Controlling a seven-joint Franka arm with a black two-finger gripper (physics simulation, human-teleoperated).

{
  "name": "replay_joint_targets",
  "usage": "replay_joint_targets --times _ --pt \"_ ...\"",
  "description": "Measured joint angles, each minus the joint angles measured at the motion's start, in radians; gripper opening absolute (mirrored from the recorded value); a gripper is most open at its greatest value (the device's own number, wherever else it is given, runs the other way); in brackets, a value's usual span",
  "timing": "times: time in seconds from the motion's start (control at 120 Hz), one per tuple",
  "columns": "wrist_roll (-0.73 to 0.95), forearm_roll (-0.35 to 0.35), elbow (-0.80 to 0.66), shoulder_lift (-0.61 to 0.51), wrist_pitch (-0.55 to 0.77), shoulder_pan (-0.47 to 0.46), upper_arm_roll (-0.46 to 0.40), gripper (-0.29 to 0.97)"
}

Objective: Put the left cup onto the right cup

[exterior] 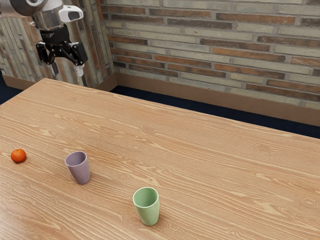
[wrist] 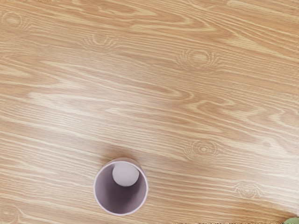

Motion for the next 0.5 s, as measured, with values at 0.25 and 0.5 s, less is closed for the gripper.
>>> replay_joint_targets --times 0.25,0.5 --pt "0.014 0.004 -0.008 0.006 0.006 -0.061 -0.001 0.66" --pt "0.038 0.020 -0.173 0.006 0.106 -0.024 0.004 0.66"
